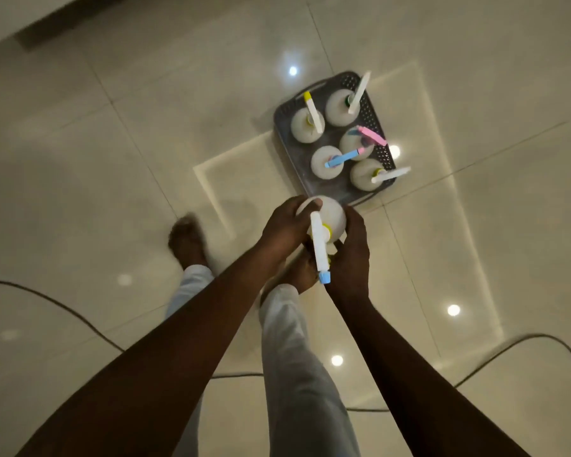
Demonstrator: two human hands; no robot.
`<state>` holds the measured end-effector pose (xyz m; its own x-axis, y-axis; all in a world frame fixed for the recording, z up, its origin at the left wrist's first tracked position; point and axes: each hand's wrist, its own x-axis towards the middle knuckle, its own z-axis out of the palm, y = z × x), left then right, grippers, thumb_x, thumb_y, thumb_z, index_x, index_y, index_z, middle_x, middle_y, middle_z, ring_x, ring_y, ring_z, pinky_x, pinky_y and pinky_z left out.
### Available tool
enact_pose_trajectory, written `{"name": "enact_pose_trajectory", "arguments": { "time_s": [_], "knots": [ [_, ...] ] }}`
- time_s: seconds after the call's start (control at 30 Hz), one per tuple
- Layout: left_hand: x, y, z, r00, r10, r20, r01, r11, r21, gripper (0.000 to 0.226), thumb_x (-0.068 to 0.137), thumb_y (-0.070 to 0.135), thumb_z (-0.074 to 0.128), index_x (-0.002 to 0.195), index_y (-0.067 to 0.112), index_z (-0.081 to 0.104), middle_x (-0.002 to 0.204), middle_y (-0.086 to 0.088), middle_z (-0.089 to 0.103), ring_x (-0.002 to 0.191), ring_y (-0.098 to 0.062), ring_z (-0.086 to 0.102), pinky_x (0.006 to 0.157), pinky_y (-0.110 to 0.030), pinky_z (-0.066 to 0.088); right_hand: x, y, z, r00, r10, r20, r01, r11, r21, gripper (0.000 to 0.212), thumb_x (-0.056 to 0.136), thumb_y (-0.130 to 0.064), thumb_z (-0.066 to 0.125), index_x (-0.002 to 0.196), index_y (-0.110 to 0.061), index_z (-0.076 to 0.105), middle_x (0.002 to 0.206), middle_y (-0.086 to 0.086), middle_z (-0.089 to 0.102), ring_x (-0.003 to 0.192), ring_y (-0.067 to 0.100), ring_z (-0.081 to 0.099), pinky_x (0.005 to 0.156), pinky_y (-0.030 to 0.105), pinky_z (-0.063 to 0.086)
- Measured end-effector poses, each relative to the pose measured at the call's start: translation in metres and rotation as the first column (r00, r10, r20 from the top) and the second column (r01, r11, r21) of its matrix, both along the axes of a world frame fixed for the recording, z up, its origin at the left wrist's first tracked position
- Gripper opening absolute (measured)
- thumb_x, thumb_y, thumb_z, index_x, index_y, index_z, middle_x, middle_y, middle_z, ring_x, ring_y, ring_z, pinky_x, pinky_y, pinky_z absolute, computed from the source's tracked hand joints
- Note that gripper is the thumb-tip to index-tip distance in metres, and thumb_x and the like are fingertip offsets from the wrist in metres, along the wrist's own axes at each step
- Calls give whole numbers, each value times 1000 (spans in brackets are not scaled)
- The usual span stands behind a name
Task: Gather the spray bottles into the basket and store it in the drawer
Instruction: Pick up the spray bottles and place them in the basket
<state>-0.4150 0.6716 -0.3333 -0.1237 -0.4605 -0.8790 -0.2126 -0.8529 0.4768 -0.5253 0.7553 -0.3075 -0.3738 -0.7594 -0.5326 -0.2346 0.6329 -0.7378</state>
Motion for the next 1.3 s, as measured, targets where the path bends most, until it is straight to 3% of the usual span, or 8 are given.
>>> {"name": "enact_pose_trajectory", "arguments": {
  "time_s": [0.23, 0.43, 0.57, 0.7, 0.8, 0.97, 1.17, 1.3],
  "knots": [
    [-40, -23, -58, 992, -81, 98, 84, 996, -33, 50, 99, 35, 66, 143, 11, 61, 141, -9, 65, 128, -25, 62, 111, -46, 52, -24, -5, -73, 995, -103, -1, 103, 995, -7, 91, 85, -35, 86, 160, -26, 34, 157, -4, 46, 142, 12, 47, 95, 5, 48],
    [-60, -34, -110, 979, -153, 131, 159, 987, -38, 47, 95, 31, 74, 132, 3, 68, 130, -13, 71, 122, -27, 66, 109, -43, 53, -41, -5, -138, 995, -80, -60, 84, 995, 57, 85, 88, -33, 83, 157, -25, 35, 153, -7, 44, 141, 15, 48, 110, 46, 52],
    [-71, -38, -142, 975, -180, 128, 186, 982, -34, 46, 93, 28, 76, 132, 6, 69, 127, -8, 73, 117, -21, 68, 104, -37, 56, -50, -10, -164, 990, -71, -118, 84, 991, 104, 83, 86, -37, 80, 155, -25, 35, 146, -6, 47, 131, 13, 52, 105, 39, 53],
    [-81, -43, -168, 981, -176, 78, 179, 983, -29, 41, 93, 24, 76, 129, 5, 71, 119, -11, 75, 109, -24, 71, 67, -25, 62, -60, -15, -183, 979, 35, -199, -12, 993, 116, 91, 86, -42, 80, 160, -20, 33, 153, 5, 49, 135, 19, 51, 99, 27, 43],
    [-85, -44, -186, 977, -195, 82, 195, 981, 9, 44, 93, 23, 76, 133, 5, 69, 124, -11, 74, 115, -27, 70, 85, -36, 65, -65, -17, -196, 935, 128, -331, -71, 981, 179, 93, 84, -51, 80, 159, -17, 37, 148, 7, 57, 131, 30, 57, 101, 40, 51],
    [-89, -41, -204, 983, -164, 87, 164, 986, 11, 39, 94, 21, 75, 129, 3, 70, 121, -12, 74, 111, -29, 71, 55, -23, 59, -68, -17, -218, 849, 202, -488, -79, 962, 262, 90, 78, -57, 79, 153, -22, 44, 132, 4, 68, 120, 31, 58, 94, 44, 48],
    [-98, -41, -223, 986, -71, 149, 65, 997, 45, 26, 92, 19, 76, 115, 7, 71, 91, -6, 74, 83, -23, 72, 59, -26, 63, -75, -25, -240, 805, 226, -548, -79, 957, 279, 85, 75, -60, 78, 147, -20, 53, 126, 2, 70, 117, 30, 57, 91, 42, 44],
    [-105, -40, -233, 990, -8, 142, -5, 996, 94, 34, 93, 19, 76, 122, 4, 69, 103, -17, 73, 81, -30, 73, 66, -43, 66, -76, -28, -246, 798, 239, -553, -81, 952, 294, 85, 76, -59, 77, 149, -24, 50, 129, 0, 69, 118, 30, 55, 94, 43, 44]
  ]
}}
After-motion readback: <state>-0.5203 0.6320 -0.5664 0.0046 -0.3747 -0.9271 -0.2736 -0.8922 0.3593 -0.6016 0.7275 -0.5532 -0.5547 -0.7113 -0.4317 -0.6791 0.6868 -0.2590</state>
